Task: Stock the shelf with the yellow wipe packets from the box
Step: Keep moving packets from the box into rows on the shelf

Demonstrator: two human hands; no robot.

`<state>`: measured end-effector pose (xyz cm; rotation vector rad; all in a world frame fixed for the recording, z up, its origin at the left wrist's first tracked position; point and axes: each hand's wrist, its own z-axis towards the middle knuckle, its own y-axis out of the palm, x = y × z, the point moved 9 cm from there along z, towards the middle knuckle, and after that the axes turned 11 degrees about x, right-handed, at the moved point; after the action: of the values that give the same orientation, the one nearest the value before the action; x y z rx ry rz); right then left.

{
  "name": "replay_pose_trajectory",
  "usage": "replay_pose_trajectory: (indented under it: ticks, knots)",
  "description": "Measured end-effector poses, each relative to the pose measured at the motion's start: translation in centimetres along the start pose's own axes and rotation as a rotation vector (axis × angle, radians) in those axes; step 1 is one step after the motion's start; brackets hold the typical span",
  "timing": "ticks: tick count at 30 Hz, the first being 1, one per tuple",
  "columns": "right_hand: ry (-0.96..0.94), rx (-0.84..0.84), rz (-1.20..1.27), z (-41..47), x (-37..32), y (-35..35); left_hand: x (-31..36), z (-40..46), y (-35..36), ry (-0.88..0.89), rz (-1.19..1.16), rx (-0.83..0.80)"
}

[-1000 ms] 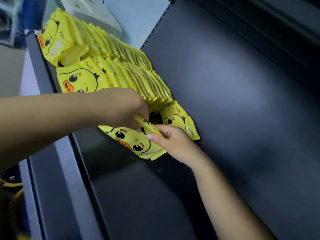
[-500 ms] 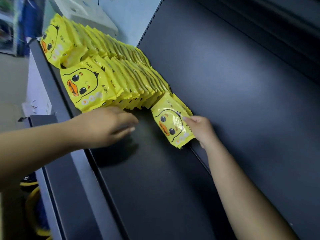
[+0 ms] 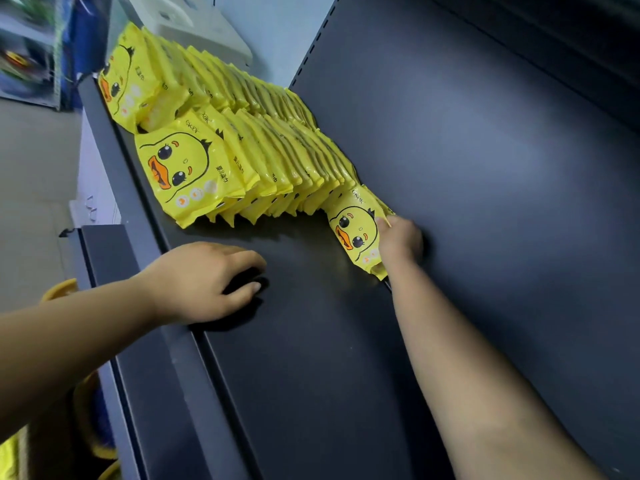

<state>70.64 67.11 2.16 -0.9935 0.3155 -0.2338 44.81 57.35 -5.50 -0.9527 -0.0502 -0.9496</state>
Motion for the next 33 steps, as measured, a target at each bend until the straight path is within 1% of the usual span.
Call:
replay_pose_trajectory:
  ticks: [3,5,7,9,11,12,15,20,22,24,25,27,28,29,31,33]
  knots:
    - [-0.114,0.11,-0.127,-0.5,0.0,-0.4,-0.1,0.0,0.1,-0.017,-0.008,-0.002]
    - [-0.192,0.182,-0.15,-1.1,-0.4,-0.7,-0.2,0.1,0.1,-0.029,-0.012,-0.014]
    - [-0.353,0.307,-0.145,-2.2,-2.1,-1.2,-0.2,0.1,0.0,-0.032,-0.013,-0.019]
    - [-0.501,0.29,-0.229,-3.1,-3.3,-0.6,-0.2,0.0,0.0,-0.033,-0.02,-0.017]
    - [-0.561,0.152,-0.301,-3.1,-2.7,1.4,-0.2,0.0,-0.1,-0.038,-0.028,-0.028]
    - [-0.563,0.094,-0.322,-2.9,-2.0,2.1,-0.1,0.0,-0.1,-0.038,-0.03,-0.039]
    - [-0.569,0.03,-0.402,-2.6,-0.9,2.8,0.0,-0.2,0.0,-0.011,-0.019,-0.075]
    - [-0.595,0.03,-0.433,-2.6,-0.8,3.0,0.5,-0.3,0.0,0.002,-0.021,-0.106]
    - [-0.59,0.083,-0.363,-3.1,-1.4,2.3,0.6,0.1,-0.5,-0.004,-0.022,-0.059]
    - [-0.61,0.163,-0.308,-4.3,-2.8,1.0,0.6,0.2,-0.2,-0.044,0.011,-0.08]
    - [-0.632,0.224,-0.267,-5.1,-4.0,-0.1,-0.1,0.2,0.0,-0.104,-0.005,-0.103]
    - [-0.701,0.335,-0.117,-7.3,-6.6,-2.7,-1.1,0.1,-0.4,-0.265,-0.157,-0.14]
    - [-0.722,0.371,-0.026,-8.7,-8.1,-4.1,-1.4,-0.3,-1.3,-0.304,-0.239,-0.14]
    - [-0.735,0.398,0.064,-10.0,-9.5,-5.5,-1.6,-1.0,-2.2,-0.307,-0.281,-0.144]
    - [-0.723,0.373,0.197,-13.3,-12.3,-7.8,-2.2,-3.2,-5.0,-0.283,-0.264,-0.152]
    - [-0.691,0.325,0.27,-17.0,-14.9,-9.5,-2.7,-5.7,-8.6,-0.252,-0.224,-0.107]
